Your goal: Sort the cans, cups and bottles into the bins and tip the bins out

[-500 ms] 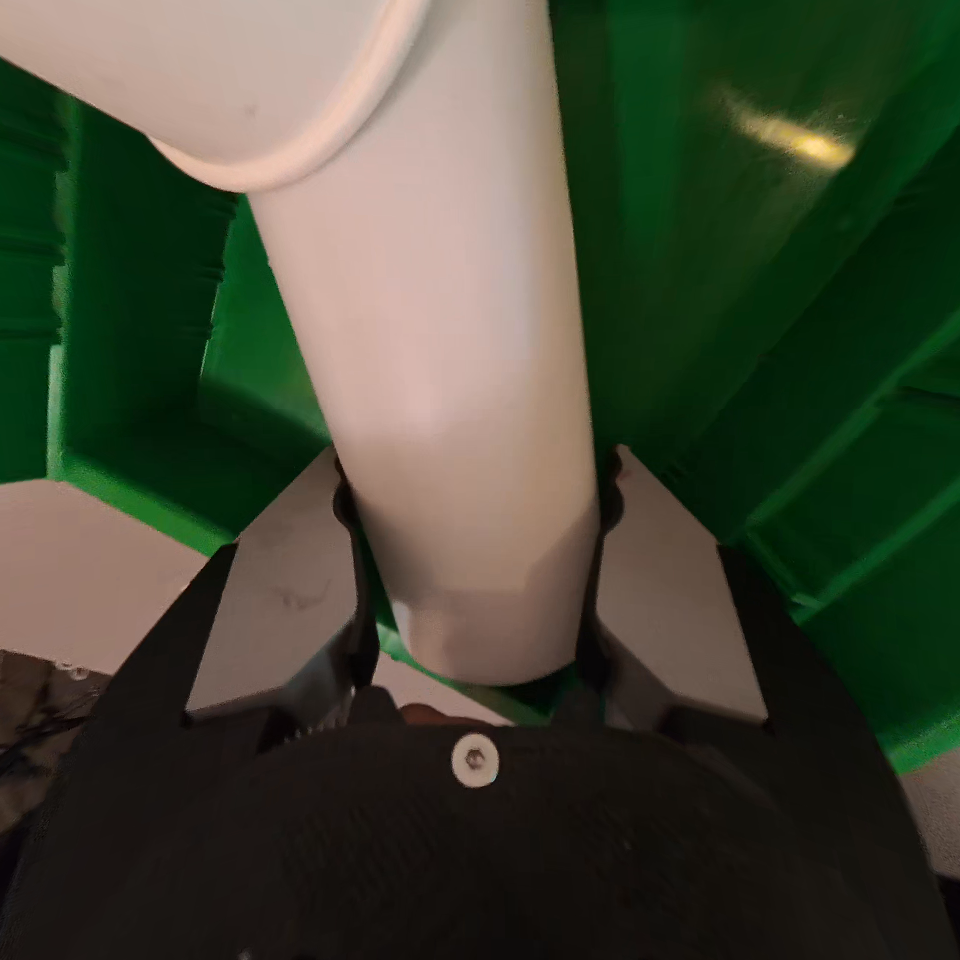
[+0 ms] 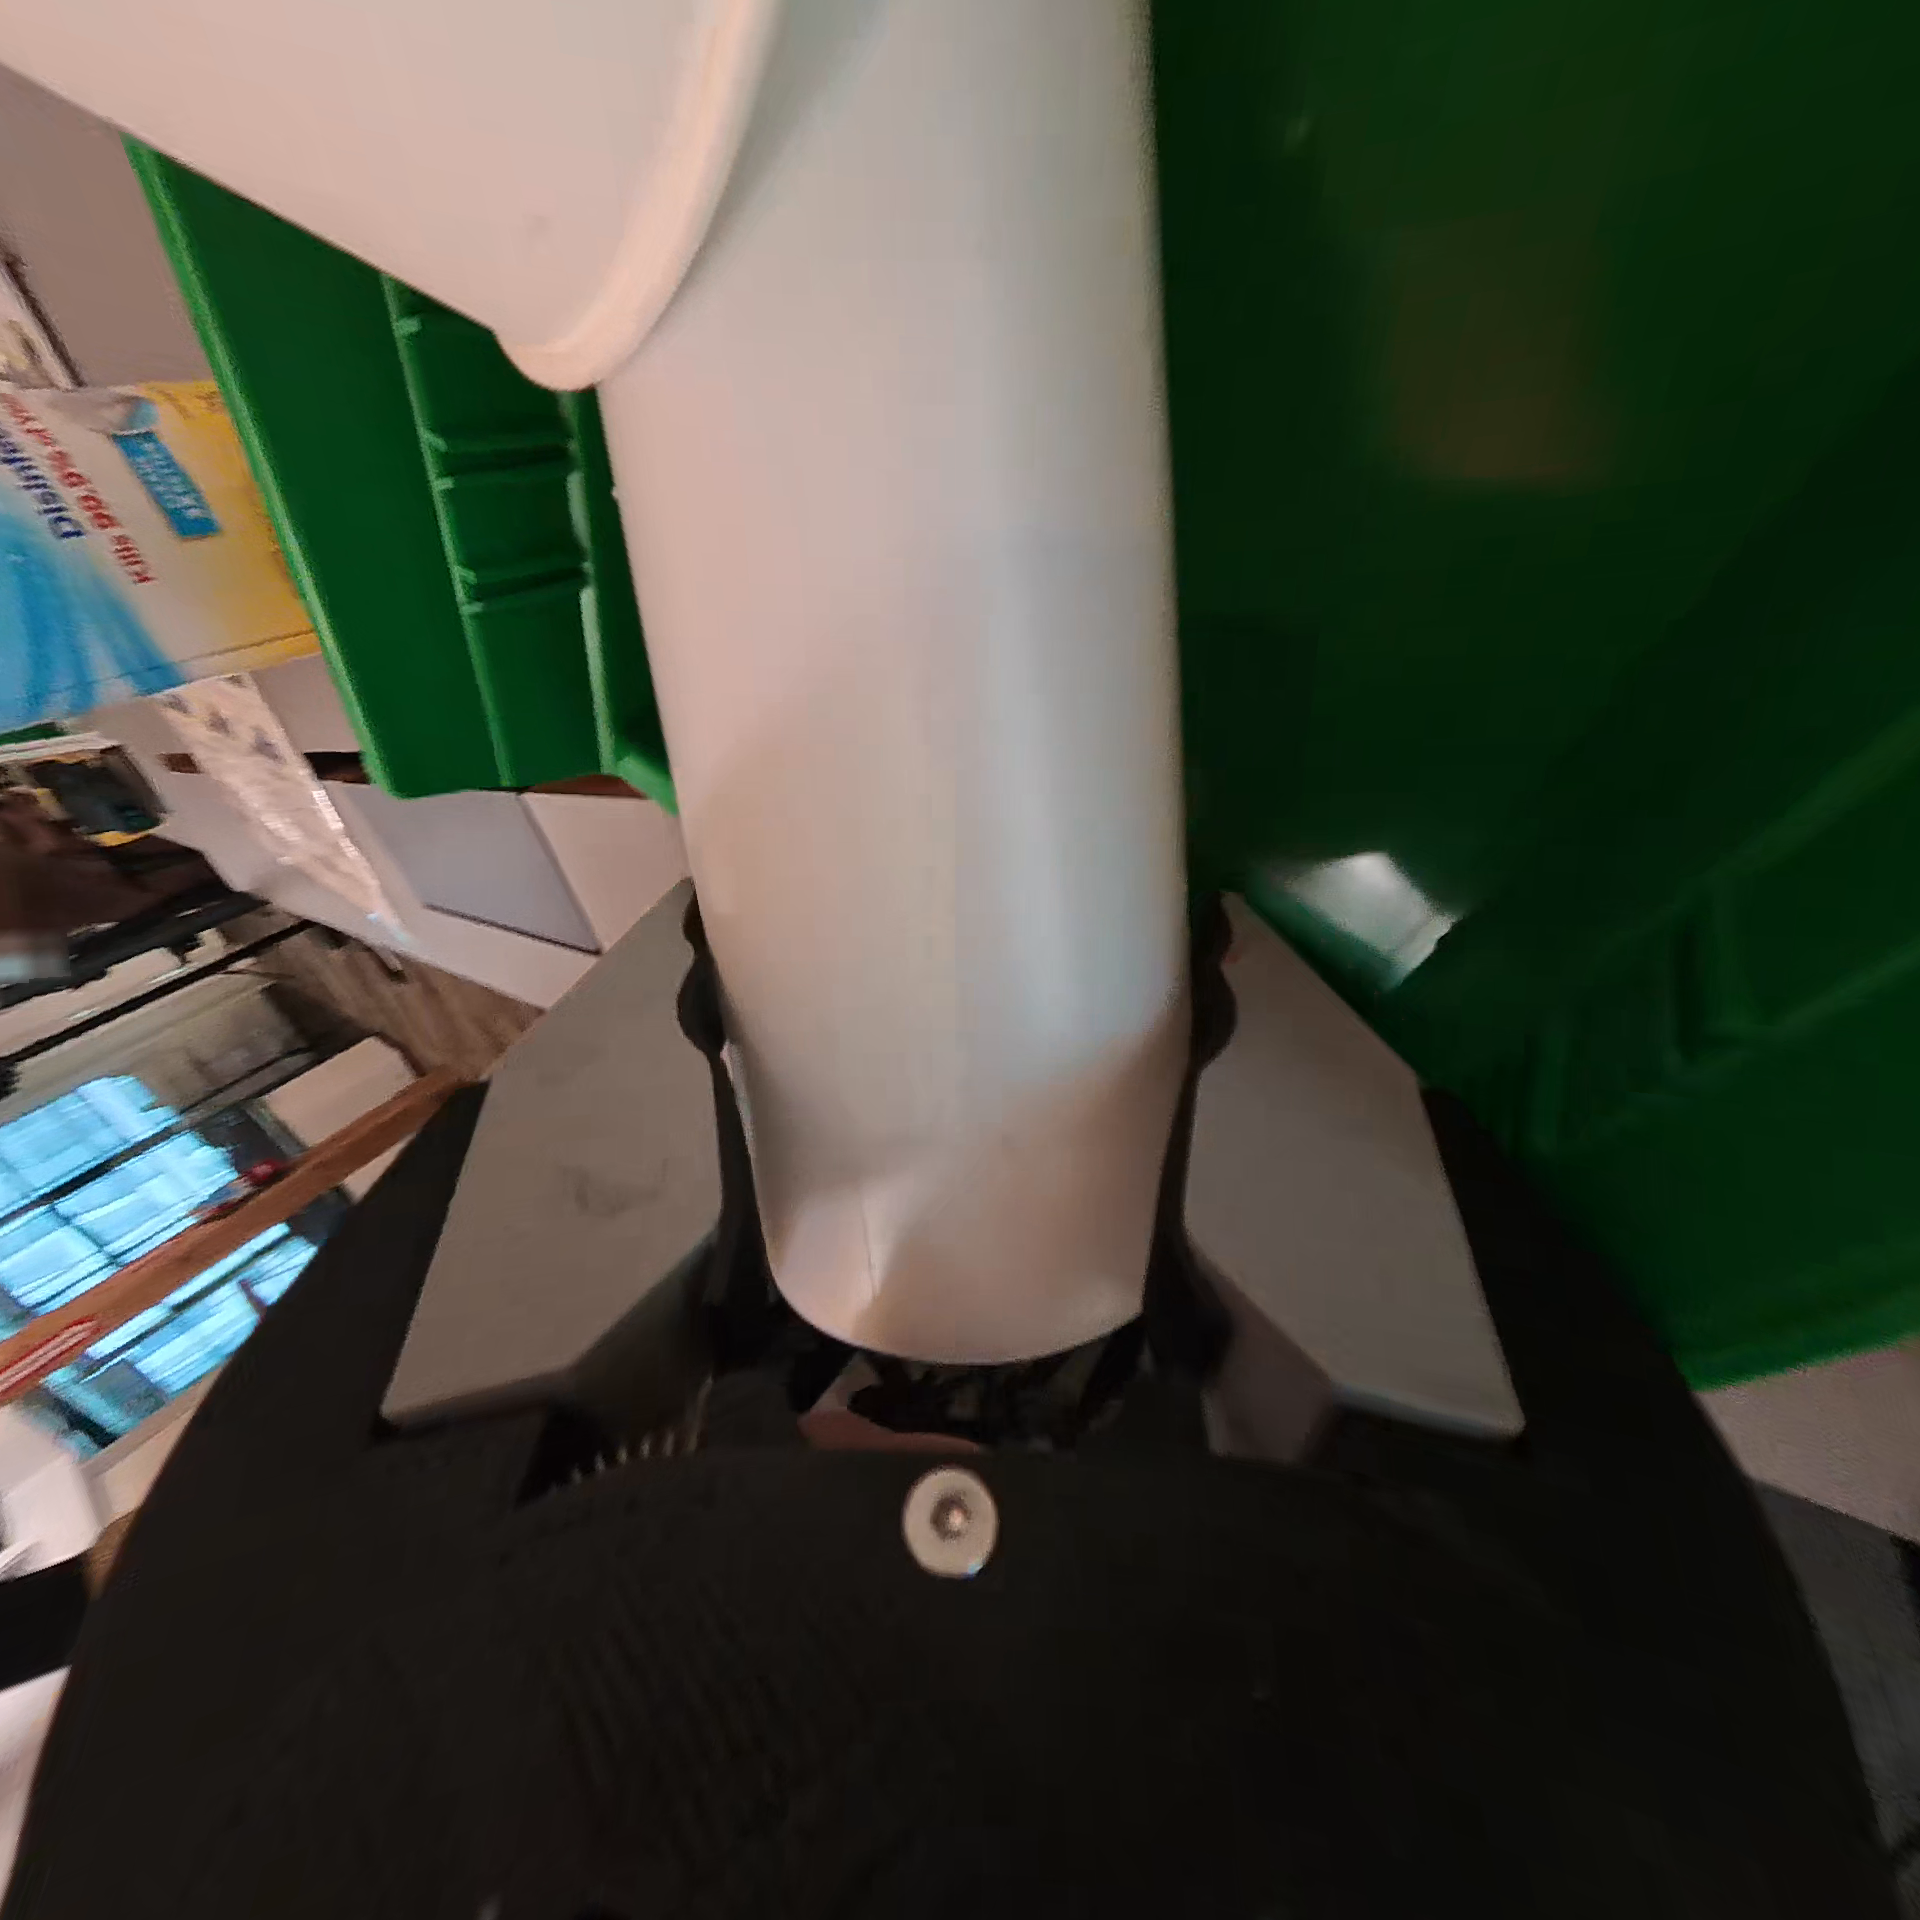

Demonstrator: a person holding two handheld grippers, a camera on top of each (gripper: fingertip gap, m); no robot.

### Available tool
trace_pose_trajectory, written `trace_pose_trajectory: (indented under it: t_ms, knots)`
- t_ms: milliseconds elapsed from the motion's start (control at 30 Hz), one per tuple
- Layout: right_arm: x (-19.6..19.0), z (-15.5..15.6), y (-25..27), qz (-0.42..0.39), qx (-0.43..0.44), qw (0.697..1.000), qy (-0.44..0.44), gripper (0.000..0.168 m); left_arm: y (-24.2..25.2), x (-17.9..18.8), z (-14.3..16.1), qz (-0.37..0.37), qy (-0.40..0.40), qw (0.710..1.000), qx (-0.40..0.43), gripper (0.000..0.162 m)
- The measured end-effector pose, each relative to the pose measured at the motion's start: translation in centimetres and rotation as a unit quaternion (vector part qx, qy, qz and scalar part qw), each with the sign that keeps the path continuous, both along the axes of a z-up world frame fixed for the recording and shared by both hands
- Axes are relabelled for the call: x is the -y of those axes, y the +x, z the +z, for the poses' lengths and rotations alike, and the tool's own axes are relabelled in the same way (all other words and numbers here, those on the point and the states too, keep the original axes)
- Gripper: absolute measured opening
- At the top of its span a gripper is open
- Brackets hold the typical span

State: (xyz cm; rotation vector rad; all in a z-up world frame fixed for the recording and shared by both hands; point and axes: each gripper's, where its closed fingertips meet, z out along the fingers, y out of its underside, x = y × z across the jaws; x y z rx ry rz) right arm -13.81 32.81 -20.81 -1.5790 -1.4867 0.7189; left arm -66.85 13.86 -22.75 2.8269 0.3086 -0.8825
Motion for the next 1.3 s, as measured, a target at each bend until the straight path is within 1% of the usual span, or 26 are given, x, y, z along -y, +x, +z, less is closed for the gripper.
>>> trace_pose_trajectory:
  t_ms: [167, 300, 367, 467, 600, 833, 967, 1033, 1067, 1300]
  knots:
    - [0.3, 0.1, -0.1, 0.004, -0.002, 1.000, -0.001, 0.093, -1.1, 2.5, 2.3, -0.038, -0.112, 0.991, -0.069, 0.091]
    - [0.4, 0.0, -0.2, 0.007, 0.001, 1.000, 0.000, 0.092, -1.6, 3.4, 4.2, -0.077, -0.187, 0.972, -0.118, 0.091]
    - [0.5, 0.0, -0.2, 0.009, 0.001, 1.000, -0.002, 0.092, -1.9, 3.8, 5.3, -0.097, -0.230, 0.957, -0.144, 0.091]
    - [0.6, 0.0, -0.2, 0.011, 0.001, 1.000, -0.001, 0.092, -2.4, 4.2, 7.2, -0.125, -0.310, 0.923, -0.192, 0.091]
    - [0.8, 0.3, -0.1, 0.012, -0.001, 1.000, -0.001, 0.092, -2.6, 3.8, 10.0, -0.139, -0.361, 0.889, -0.245, 0.088]
    - [1.0, 0.3, 0.0, 0.015, -0.001, 1.000, 0.001, 0.092, -2.0, 3.7, 12.2, -0.143, -0.412, 0.859, -0.268, 0.088]
    - [1.0, 0.5, 0.1, 0.015, -0.002, 1.000, 0.002, 0.092, -1.8, 3.5, 12.8, -0.147, -0.409, 0.857, -0.276, 0.088]
    - [1.0, 0.6, 0.2, 0.015, -0.004, 1.000, 0.002, 0.092, -1.6, 4.0, 12.7, -0.141, -0.406, 0.863, -0.266, 0.088]
    - [1.0, 0.7, 0.2, 0.015, -0.004, 1.000, 0.001, 0.092, -1.4, 4.2, 12.9, -0.142, -0.410, 0.861, -0.265, 0.088]
    - [1.2, 0.6, 0.1, 0.018, -0.002, 1.000, 0.000, 0.092, -0.1, 4.4, 16.2, -0.151, -0.431, 0.844, -0.281, 0.088]
